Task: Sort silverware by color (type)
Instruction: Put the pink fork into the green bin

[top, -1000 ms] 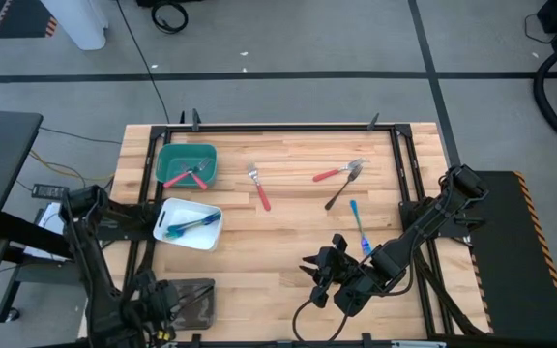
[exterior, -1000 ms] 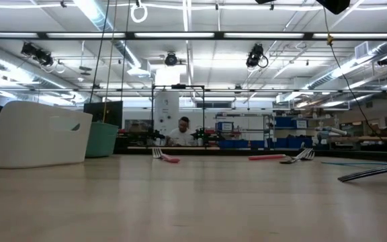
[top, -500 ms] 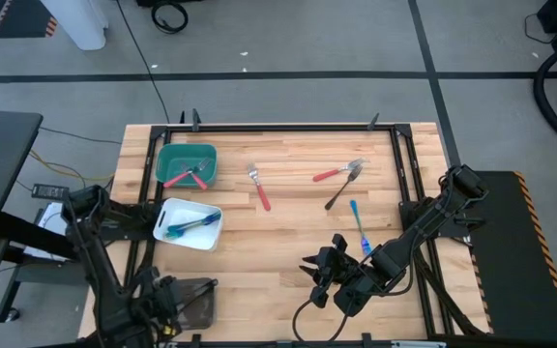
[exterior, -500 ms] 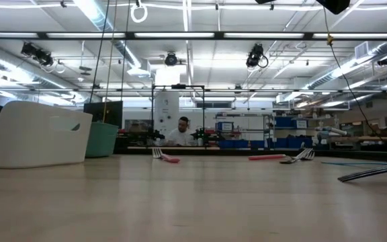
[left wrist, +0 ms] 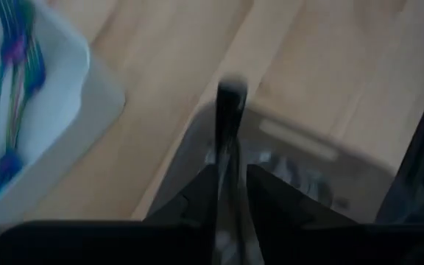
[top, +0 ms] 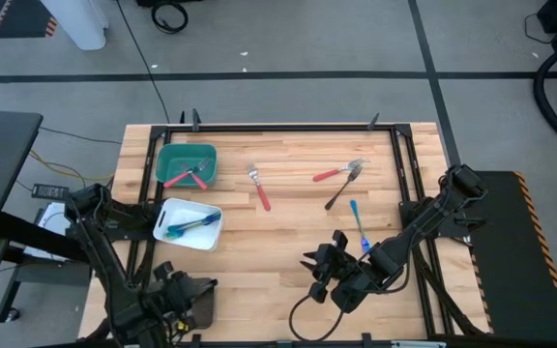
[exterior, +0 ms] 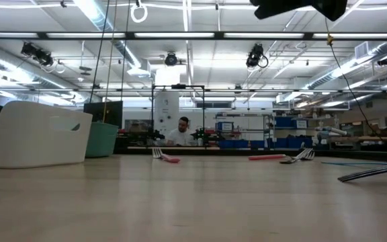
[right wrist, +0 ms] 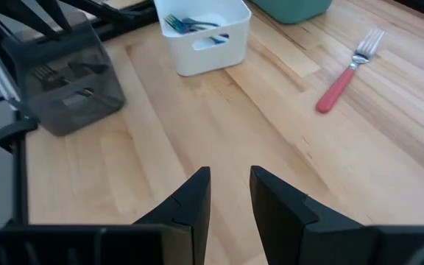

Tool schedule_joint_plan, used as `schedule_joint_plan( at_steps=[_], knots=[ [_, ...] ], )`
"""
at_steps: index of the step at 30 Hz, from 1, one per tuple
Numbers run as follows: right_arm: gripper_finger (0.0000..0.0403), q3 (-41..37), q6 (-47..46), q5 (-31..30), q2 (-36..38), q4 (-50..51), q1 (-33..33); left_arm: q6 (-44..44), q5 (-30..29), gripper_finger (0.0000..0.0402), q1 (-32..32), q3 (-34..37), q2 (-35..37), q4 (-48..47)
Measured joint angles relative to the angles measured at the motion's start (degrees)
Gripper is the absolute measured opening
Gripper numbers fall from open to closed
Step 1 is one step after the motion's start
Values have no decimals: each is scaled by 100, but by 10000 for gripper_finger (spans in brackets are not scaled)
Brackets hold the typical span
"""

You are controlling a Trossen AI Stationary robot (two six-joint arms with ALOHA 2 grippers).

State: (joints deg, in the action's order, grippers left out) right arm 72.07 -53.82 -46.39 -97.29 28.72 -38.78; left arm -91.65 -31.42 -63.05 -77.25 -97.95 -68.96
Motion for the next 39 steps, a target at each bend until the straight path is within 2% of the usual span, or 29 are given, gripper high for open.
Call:
schedule_joint_plan(
  at_steps=[4, 9, 15, 18, 22, 26, 30, 34, 39],
  knots=[
    [105, 0, -1, 187, 1, 179, 86, 259, -735, 82, 29, 0, 0, 213],
    [105, 0, -16, 516, -1, 233, 158, 838, -898, 82, 258, 0, 0, 402],
    [105, -55, -126, 1849, -1, 542, 98, 1478, -899, 82, 526, 0, 0, 481],
    [105, -55, -601, 2228, -1, 1033, 42, 1772, -902, 82, 635, 0, 0, 481],
    [105, -57, -1160, 2294, -1, 1772, -55, 2019, -975, 82, 770, 0, 1, 478],
    [105, -59, -1244, 2492, -1, 2253, -177, 2295, -982, 82, 940, 0, 2, 445],
    [105, -59, -1239, 2130, -1, 2586, -206, 2780, -1115, 82, 1256, 0, 2, 372],
    [105, -59, -1397, 1615, -1, 2925, 85, 3293, -1159, 82, 1734, 0, 2, 257],
    [105, -59, -1298, 1598, -3, 3420, 634, 3903, -1155, 82, 2269, 0, 2, 150]
  ],
)
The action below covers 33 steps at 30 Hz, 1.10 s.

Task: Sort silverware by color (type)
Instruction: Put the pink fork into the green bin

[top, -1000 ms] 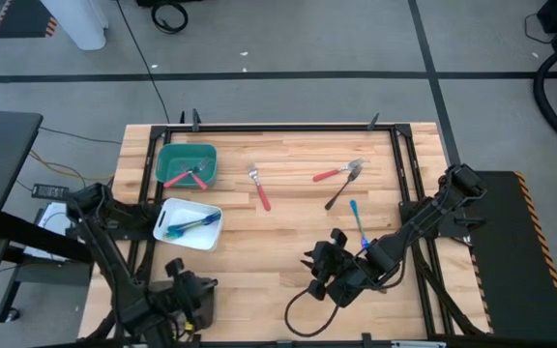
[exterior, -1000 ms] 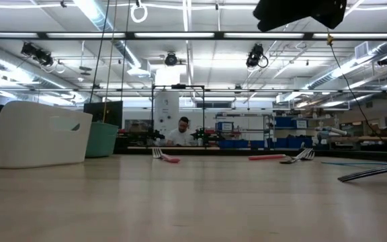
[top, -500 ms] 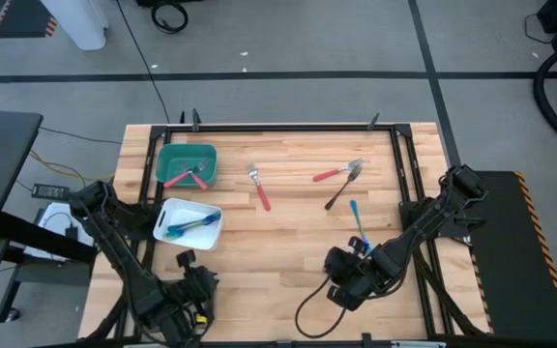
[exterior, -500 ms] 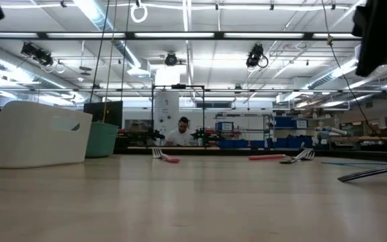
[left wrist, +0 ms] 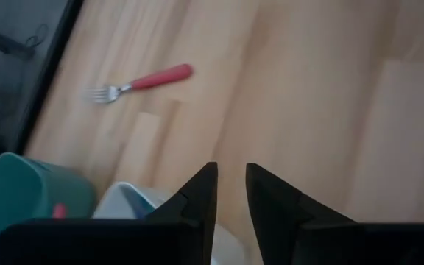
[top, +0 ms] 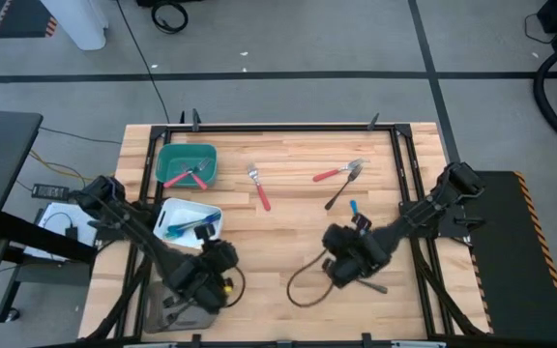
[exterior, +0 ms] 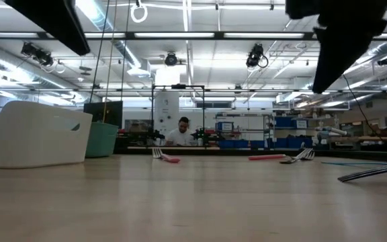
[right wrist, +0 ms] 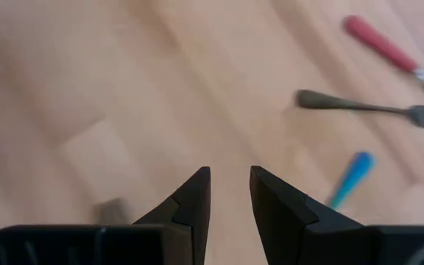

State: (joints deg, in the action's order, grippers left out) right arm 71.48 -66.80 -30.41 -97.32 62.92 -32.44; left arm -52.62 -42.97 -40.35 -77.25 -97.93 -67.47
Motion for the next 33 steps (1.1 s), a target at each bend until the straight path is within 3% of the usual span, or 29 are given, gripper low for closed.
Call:
schedule_joint_plan(
  at_steps=[5, 18, 27, 33],
  knots=[
    [105, 0, 669, -11, -2, 172, 586, 377, 3, 82, 398, 0, 0, -306],
    [107, 0, 4045, -111, -4, -474, 2583, 453, 12, 82, 1068, 0, 0, -780],
    [107, 0, 6215, 1442, -4, -995, 4344, 654, 12, 82, 1131, 0, 0, -778],
    [107, 0, 7821, 1952, -4, -866, 5212, 541, 12, 82, 1127, 0, 0, -776]
  ],
)
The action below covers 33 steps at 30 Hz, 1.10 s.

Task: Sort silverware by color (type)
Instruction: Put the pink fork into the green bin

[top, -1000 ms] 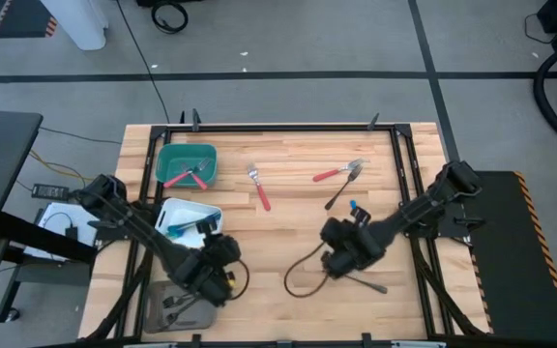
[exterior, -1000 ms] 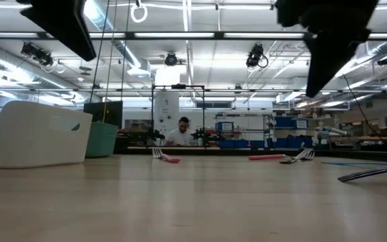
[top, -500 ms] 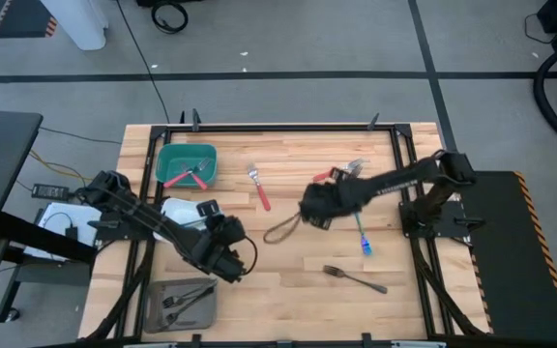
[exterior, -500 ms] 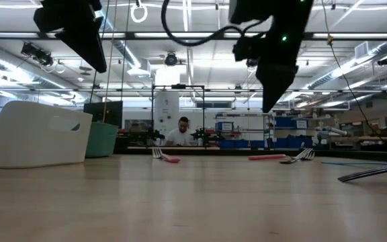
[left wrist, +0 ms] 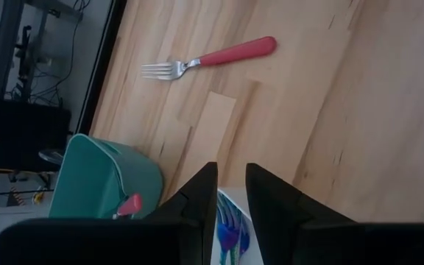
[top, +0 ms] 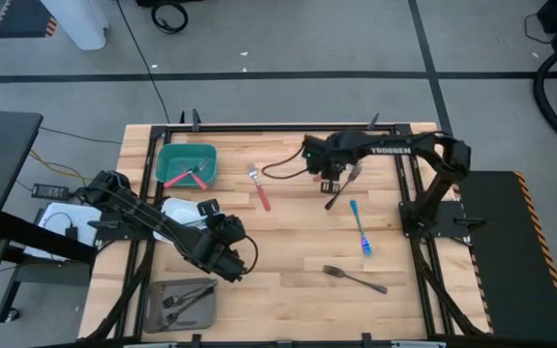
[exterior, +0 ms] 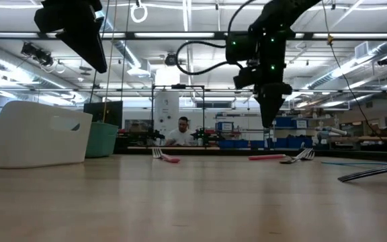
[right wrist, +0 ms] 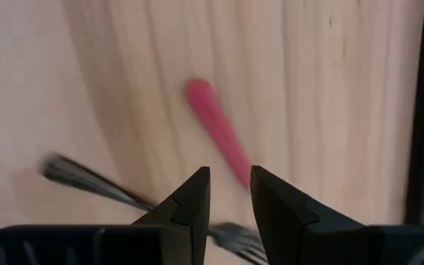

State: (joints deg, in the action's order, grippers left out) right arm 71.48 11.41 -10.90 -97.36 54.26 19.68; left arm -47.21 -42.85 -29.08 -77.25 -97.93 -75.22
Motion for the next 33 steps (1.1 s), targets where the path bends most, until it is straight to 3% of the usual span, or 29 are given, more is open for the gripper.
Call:
schedule_joint_plan(
  at_steps=[6, 13, 18, 24, 33],
  knots=[
    [107, -2, 1443, 93, 0, -7, 651, -194, 0, 82, 0, 0, 0, 24],
    [107, -129, 2163, 1062, 0, -133, 1293, -360, -2, 82, -80, 0, 0, 26],
    [106, -637, 2579, 1040, 0, -269, 1426, -472, 0, 82, -65, 0, 0, 29],
    [106, -1177, 3077, 285, -4, -1091, 1418, -499, 0, 82, -61, 0, 0, 53],
    [106, -1447, 3081, 619, -3, -1332, 1508, -512, 0, 82, -59, 0, 2, 97]
  ],
)
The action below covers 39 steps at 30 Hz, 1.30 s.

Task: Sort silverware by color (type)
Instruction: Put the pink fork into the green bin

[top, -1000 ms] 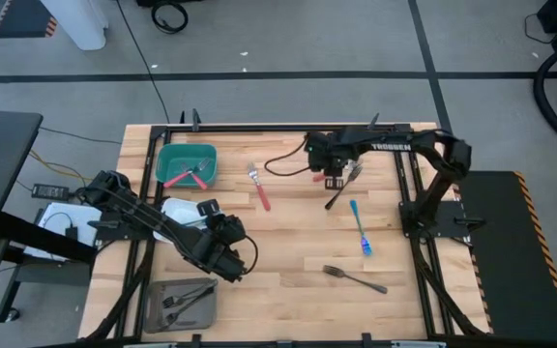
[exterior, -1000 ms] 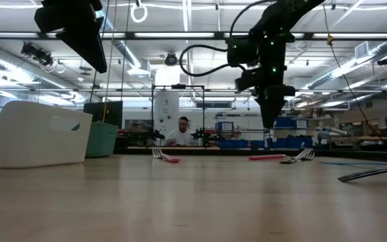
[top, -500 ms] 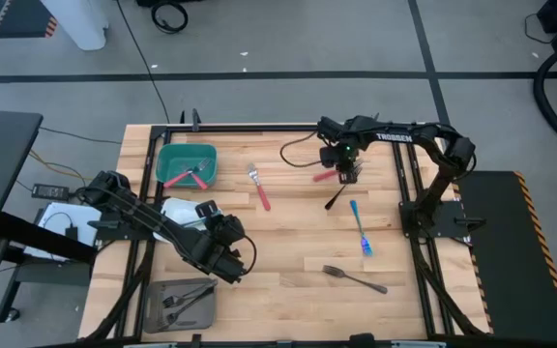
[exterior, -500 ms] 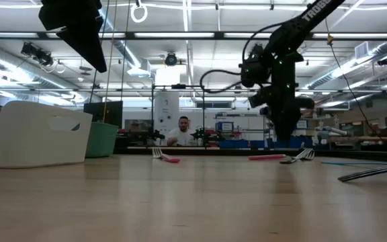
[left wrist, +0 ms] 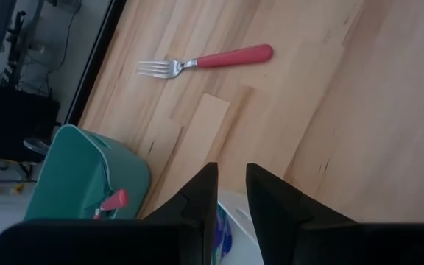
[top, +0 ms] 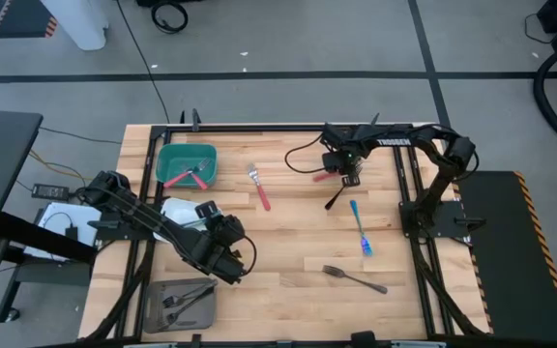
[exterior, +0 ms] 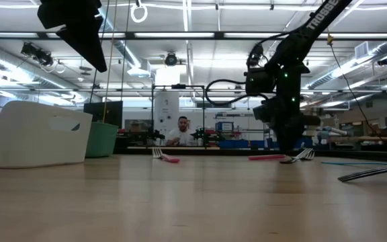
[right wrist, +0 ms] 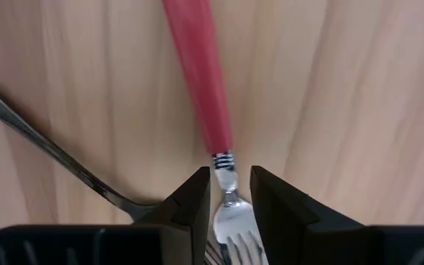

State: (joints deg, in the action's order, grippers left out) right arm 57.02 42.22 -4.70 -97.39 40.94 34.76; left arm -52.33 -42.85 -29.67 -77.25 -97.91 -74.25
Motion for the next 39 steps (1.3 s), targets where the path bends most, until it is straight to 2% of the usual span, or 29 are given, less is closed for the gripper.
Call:
schedule_joint_plan(
  at_steps=[6, 10, 16, 24, 34, 39],
  knots=[
    [106, -380, 140, -148, 7, -648, 6, 268, -65, 82, 6, 0, 0, 1],
    [106, -422, 107, 4, 22, -723, 70, 391, -103, 82, 85, 0, 0, 14],
    [96, -424, -857, 386, 22, -703, 190, 442, -252, 82, 282, 0, 0, 10],
    [20, -429, -1781, 172, 22, -722, 179, 657, -257, 82, 518, 0, 0, 12],
    [17, -295, -2168, -568, 4, -928, 181, 1116, -258, 82, 900, 0, 0, 12],
    [3, 133, -2245, -589, -11, -561, 93, 1366, -299, 82, 1149, 0, 0, 12]
  ],
)
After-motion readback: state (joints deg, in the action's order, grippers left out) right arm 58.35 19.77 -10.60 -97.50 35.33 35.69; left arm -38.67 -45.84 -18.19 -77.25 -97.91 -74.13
